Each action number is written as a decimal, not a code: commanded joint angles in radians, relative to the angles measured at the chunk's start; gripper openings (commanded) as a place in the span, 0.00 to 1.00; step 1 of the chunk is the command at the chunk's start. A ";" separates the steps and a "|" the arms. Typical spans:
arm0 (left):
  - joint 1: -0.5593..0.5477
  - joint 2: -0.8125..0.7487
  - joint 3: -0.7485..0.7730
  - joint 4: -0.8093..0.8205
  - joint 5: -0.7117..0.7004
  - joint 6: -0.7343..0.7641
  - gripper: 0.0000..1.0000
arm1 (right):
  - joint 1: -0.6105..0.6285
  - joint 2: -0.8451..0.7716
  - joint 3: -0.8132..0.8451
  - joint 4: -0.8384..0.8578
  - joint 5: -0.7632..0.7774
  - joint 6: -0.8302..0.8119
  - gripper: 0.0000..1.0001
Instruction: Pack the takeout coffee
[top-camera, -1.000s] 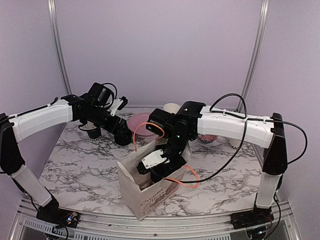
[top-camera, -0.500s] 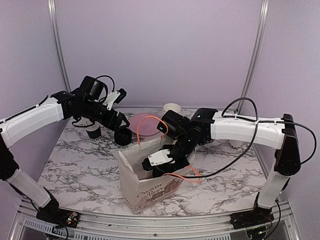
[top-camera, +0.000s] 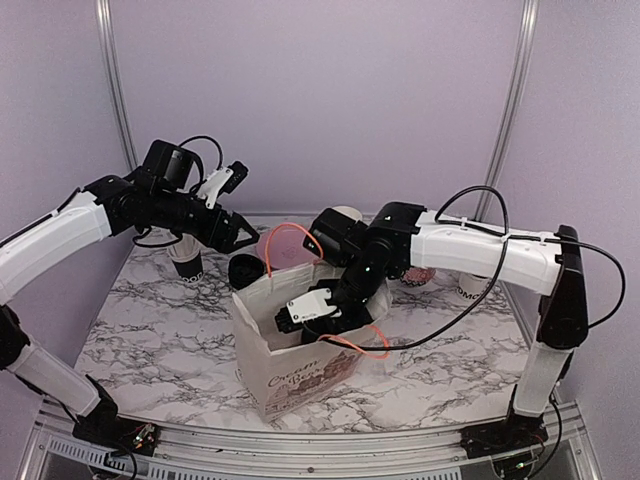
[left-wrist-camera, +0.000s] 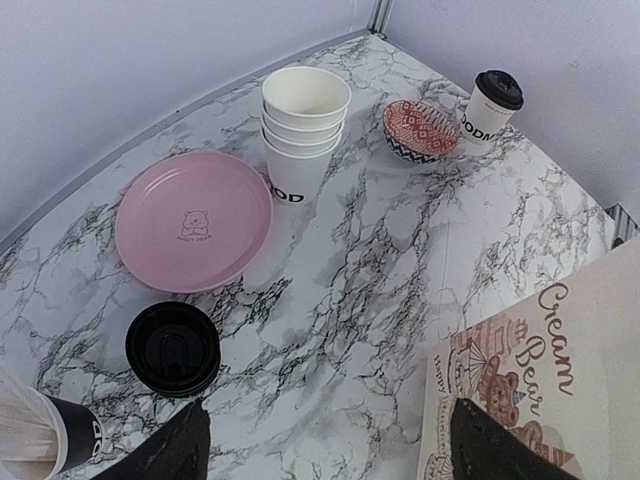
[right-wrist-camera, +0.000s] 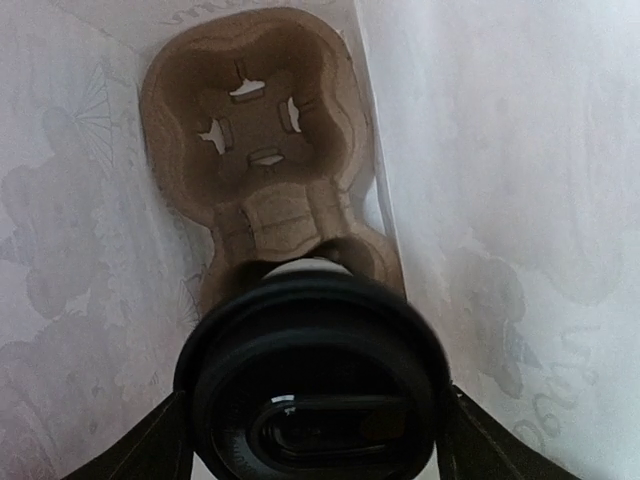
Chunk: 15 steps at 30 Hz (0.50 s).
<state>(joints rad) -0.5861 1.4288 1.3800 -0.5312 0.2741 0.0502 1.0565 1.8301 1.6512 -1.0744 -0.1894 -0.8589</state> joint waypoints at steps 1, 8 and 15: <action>0.005 -0.055 0.028 -0.038 0.040 0.013 0.85 | -0.021 0.026 0.129 -0.131 -0.087 -0.038 0.83; 0.004 -0.077 0.051 -0.053 0.121 0.020 0.86 | -0.028 0.029 0.201 -0.198 -0.131 -0.041 0.99; -0.003 -0.116 0.056 -0.053 0.264 0.023 0.85 | -0.067 0.003 0.323 -0.208 -0.148 -0.055 0.99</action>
<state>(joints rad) -0.5861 1.3518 1.4075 -0.5602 0.4236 0.0589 1.0229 1.8591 1.8709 -1.2545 -0.2951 -0.8932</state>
